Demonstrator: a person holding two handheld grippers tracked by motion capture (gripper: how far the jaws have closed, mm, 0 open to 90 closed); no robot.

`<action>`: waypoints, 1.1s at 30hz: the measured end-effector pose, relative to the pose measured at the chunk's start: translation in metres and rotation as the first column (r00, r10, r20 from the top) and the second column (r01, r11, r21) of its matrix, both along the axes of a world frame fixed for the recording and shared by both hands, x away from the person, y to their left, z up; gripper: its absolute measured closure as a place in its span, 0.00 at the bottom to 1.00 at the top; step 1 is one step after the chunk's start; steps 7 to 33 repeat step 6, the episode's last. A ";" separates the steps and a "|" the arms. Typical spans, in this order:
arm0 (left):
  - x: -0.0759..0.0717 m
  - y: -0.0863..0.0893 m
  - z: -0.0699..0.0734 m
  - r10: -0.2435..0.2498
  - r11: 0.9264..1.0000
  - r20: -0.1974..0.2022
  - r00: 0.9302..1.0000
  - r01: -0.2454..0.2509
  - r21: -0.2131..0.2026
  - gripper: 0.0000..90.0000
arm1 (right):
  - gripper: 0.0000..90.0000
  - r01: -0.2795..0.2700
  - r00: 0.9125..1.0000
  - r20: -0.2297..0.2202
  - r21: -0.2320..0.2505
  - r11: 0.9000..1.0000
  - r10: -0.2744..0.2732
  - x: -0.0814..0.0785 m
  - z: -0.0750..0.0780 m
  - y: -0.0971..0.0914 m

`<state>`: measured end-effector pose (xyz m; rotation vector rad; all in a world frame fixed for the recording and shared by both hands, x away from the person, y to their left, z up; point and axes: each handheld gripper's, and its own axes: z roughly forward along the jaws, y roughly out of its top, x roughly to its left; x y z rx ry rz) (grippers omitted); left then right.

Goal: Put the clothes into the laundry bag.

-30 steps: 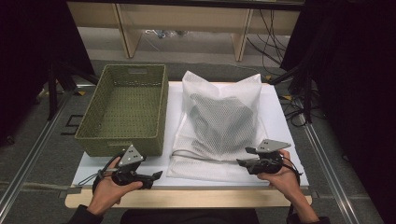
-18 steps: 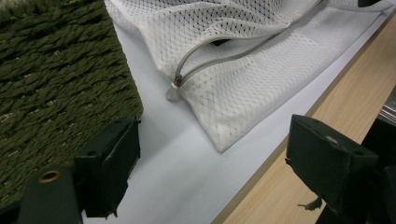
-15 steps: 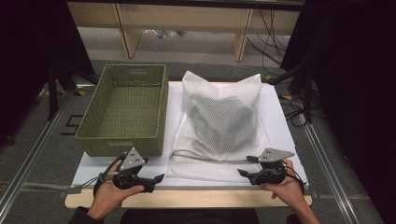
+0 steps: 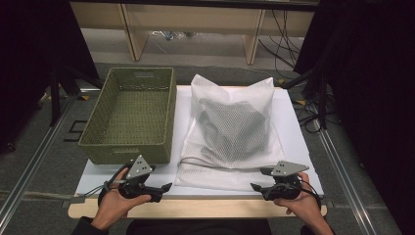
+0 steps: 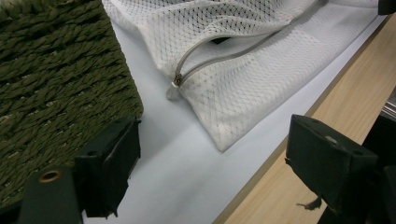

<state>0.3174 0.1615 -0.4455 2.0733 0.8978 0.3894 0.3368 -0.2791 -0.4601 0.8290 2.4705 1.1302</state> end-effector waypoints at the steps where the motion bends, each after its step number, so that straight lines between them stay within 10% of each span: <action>1: 0.000 0.001 0.000 -0.009 1.000 -0.002 1.000 0.009 0.009 0.19 | 0.39 0.001 1.000 0.000 -0.001 1.000 -0.001 0.000 0.000 0.000; 33: 0.003 -0.001 -0.003 0.004 1.000 0.006 1.000 -0.004 -0.003 0.19 | 0.39 0.017 1.000 -0.007 -0.003 1.000 -0.017 -0.001 0.000 -0.001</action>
